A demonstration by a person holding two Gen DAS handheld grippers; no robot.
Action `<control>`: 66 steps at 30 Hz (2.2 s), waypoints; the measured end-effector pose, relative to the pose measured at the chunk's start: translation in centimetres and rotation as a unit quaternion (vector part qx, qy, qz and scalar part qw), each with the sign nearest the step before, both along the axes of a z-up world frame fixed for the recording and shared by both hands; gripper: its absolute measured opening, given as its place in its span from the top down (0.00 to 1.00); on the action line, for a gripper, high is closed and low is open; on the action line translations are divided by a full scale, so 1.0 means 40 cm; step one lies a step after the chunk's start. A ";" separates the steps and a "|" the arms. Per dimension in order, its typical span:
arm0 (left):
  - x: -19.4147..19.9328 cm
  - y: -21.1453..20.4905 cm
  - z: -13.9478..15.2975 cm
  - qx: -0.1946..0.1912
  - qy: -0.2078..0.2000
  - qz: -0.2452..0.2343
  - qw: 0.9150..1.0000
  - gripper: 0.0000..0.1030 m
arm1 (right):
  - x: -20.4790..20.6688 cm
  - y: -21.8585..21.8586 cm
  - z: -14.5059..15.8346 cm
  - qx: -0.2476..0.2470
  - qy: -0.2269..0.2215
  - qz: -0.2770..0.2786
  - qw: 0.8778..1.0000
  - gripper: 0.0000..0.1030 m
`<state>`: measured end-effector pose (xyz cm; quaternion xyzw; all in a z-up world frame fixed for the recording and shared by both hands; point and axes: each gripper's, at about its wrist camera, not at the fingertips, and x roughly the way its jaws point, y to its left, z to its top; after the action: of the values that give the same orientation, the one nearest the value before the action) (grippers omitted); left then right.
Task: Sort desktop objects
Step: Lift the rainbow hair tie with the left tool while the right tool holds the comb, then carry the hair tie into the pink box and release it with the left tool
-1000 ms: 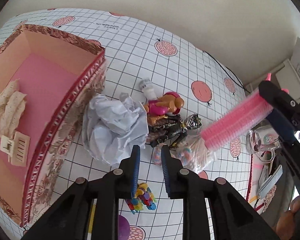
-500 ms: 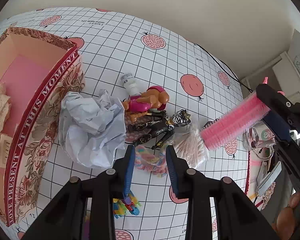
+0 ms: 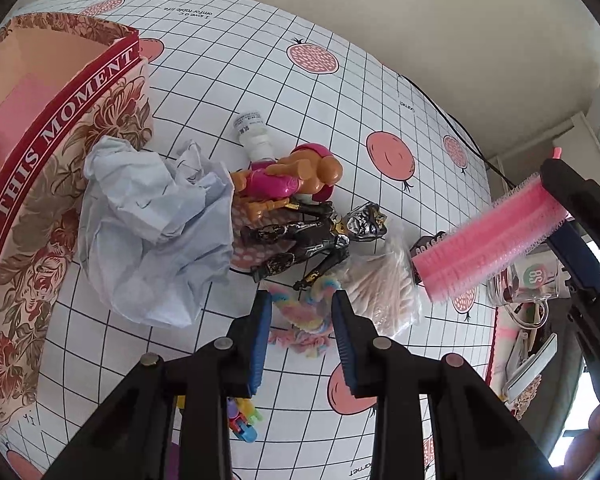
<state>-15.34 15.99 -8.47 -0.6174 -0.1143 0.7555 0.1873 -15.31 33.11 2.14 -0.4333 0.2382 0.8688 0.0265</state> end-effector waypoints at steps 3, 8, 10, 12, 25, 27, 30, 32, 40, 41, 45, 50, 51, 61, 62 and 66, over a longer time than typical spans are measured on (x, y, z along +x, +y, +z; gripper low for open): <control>0.001 -0.002 0.000 0.002 -0.003 0.000 1.000 0.75 | 0.001 0.003 -0.002 -0.001 -0.001 -0.002 1.000 0.74; 0.005 0.000 -0.011 -0.002 -0.006 0.000 1.000 0.88 | 0.001 0.006 -0.004 -0.002 -0.002 -0.003 1.000 0.74; 0.006 -0.001 -0.012 -0.002 -0.006 0.001 1.000 0.90 | 0.001 0.006 -0.004 -0.003 -0.002 -0.003 1.000 0.74; 0.008 0.001 -0.005 -0.005 0.001 -0.003 1.000 0.92 | 0.001 0.006 -0.004 -0.002 -0.002 -0.003 1.000 0.74; 0.019 0.004 0.143 0.019 0.075 -0.017 0.997 0.94 | 0.023 0.008 0.064 0.004 0.040 -0.009 0.999 0.74; 0.020 -0.005 0.168 0.024 0.087 -0.014 0.996 0.94 | 0.025 0.009 0.071 0.005 0.045 -0.011 0.999 0.74; 0.013 -0.037 0.196 0.029 0.102 -0.001 0.994 0.94 | 0.027 0.006 0.072 0.001 0.050 -0.009 0.999 0.74; 0.006 -0.077 0.214 0.030 0.112 0.014 0.993 0.94 | 0.027 -0.006 0.071 -0.001 0.053 -0.002 0.999 0.74; -0.004 -0.266 0.295 0.034 0.152 0.093 0.983 0.94 | 0.031 -0.103 0.079 -0.022 0.078 0.040 0.996 0.74; -0.003 -0.287 0.305 0.032 0.158 0.102 0.982 0.94 | 0.033 -0.118 0.080 -0.021 0.080 0.046 0.995 0.74; 0.001 -0.369 0.331 0.021 0.176 0.135 0.975 0.94 | 0.041 -0.176 0.086 -0.024 0.089 0.069 0.993 0.74; 0.004 -0.449 0.343 0.007 0.185 0.170 0.968 0.94 | 0.049 -0.238 0.087 -0.039 0.095 0.091 0.991 0.74; 0.005 -0.464 0.343 0.005 0.185 0.176 0.967 0.94 | 0.049 -0.250 0.087 -0.041 0.096 0.095 0.990 0.74; 0.006 -0.567 0.312 0.003 0.168 0.218 0.961 0.94 | 0.052 -0.362 0.068 -0.048 0.090 0.134 0.986 0.74; 0.006 -0.575 0.308 0.002 0.165 0.223 0.961 0.94 | 0.051 -0.371 0.065 -0.048 0.089 0.137 0.985 0.74; 0.010 -0.610 0.294 0.008 0.155 0.244 0.957 0.94 | 0.054 -0.409 0.052 -0.047 0.085 0.151 0.984 0.74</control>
<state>-14.94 -8.40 3.29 -0.4443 -0.2366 0.8639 0.0178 -13.14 16.74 4.21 -0.3895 0.2117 0.8845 -0.1456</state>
